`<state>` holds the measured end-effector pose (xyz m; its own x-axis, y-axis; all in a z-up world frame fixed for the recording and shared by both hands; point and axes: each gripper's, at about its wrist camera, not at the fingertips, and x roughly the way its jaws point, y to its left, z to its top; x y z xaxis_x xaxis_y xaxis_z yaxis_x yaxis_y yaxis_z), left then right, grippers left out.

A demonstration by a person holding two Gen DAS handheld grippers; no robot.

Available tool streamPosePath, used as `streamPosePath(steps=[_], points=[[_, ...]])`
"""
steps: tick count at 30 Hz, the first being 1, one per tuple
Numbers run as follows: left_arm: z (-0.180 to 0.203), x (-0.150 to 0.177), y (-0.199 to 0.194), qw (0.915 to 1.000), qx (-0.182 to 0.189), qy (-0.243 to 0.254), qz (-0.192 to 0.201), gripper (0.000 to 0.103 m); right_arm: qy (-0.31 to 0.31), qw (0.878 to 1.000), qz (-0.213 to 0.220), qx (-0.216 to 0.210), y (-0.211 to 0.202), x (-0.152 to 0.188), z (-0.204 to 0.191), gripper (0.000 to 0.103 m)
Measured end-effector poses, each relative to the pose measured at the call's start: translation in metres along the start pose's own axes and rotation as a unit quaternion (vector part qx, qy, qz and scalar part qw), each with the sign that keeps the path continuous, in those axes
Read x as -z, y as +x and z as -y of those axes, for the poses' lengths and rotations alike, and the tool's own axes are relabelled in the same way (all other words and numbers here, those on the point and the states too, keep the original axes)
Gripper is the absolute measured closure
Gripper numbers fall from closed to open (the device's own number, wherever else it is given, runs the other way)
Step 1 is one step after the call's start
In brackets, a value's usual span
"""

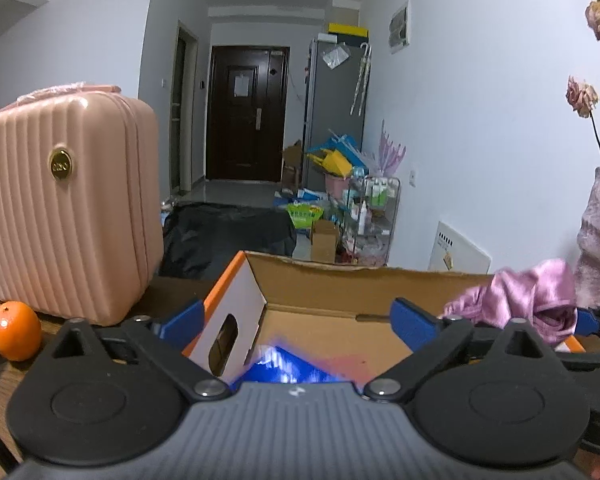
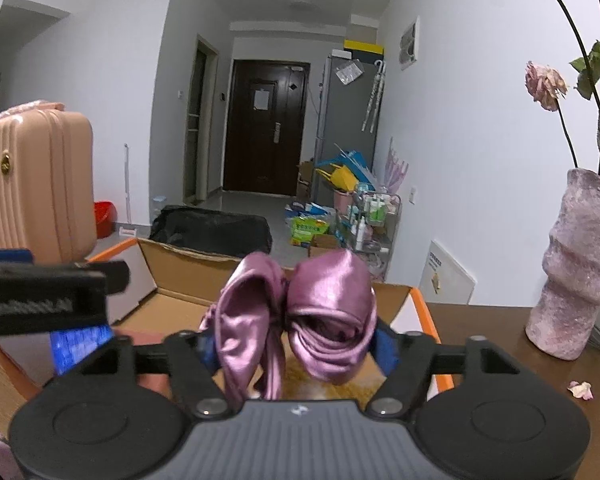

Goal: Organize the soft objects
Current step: 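Open both tools to drop the tissue pack and scrunchie into the box, then withdraw both open tools from the box back over the table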

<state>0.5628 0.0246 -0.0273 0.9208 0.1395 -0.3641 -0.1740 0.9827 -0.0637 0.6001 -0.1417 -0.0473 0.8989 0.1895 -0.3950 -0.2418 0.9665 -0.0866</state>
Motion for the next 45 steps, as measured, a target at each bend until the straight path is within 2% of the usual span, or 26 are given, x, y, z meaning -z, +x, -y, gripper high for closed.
streamPosePath(steps=[2,3,24,45], points=[[-0.001,0.0,-0.002,1.0,0.002,-0.003,0.006,0.0,0.003,1.0,0.002,0.003,0.0,0.0,0.001,0.002],[-0.002,0.0,-0.003,1.0,0.003,-0.004,0.007,0.0,0.006,1.0,0.004,0.001,-0.001,0.0,0.001,0.0],[-0.005,0.005,-0.004,0.9999,-0.009,-0.008,-0.002,0.0,0.018,1.0,0.0,0.004,-0.014,0.004,0.007,0.0],[-0.028,0.026,-0.03,0.9995,-0.011,-0.025,-0.018,0.0,0.059,0.998,0.007,0.015,-0.054,0.026,0.021,0.0]])
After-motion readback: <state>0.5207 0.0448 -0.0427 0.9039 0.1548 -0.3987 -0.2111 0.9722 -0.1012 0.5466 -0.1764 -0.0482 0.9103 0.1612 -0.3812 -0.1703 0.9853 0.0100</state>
